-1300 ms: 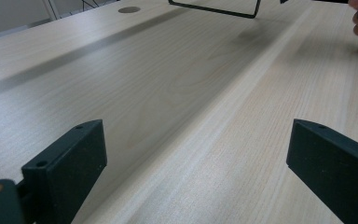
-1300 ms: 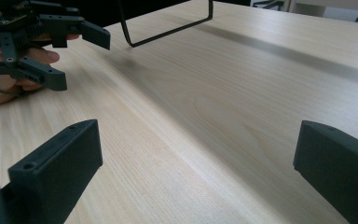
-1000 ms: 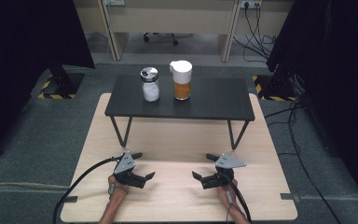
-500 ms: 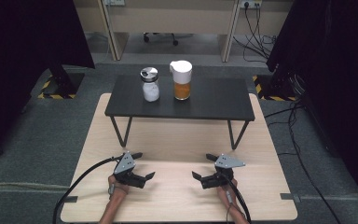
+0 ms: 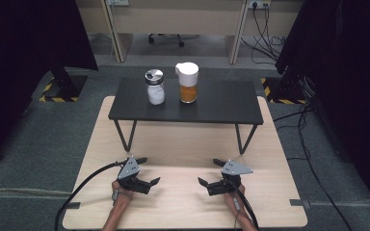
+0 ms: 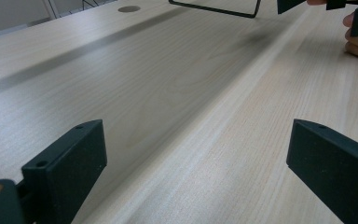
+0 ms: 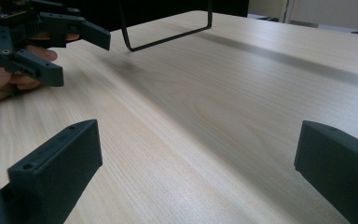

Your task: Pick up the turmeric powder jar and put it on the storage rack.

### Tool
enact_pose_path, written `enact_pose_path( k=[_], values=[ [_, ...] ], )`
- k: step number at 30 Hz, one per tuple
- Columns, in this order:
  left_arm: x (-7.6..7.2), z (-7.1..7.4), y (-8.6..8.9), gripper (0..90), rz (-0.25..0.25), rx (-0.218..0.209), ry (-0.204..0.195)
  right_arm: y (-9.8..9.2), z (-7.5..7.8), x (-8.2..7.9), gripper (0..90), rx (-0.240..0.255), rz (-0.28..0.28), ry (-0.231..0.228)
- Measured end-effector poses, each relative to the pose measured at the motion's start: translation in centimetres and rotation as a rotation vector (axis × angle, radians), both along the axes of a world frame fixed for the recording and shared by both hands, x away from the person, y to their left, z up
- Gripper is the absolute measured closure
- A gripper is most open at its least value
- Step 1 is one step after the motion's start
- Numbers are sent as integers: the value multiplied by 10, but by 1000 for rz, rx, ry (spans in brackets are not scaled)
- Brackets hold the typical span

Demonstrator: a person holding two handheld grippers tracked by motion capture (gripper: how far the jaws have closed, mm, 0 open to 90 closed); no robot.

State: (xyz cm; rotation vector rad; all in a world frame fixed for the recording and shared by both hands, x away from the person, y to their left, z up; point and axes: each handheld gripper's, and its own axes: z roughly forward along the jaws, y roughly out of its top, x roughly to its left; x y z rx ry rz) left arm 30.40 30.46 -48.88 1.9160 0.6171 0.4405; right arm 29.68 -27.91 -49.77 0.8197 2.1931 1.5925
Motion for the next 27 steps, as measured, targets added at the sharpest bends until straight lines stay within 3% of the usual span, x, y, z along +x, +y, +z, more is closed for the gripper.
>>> enact_pose_path(
  k=[27],
  values=[
    [0,0,0,40,-1,0,0,4,2,-1,7,-24,-5,-7]
  ],
)
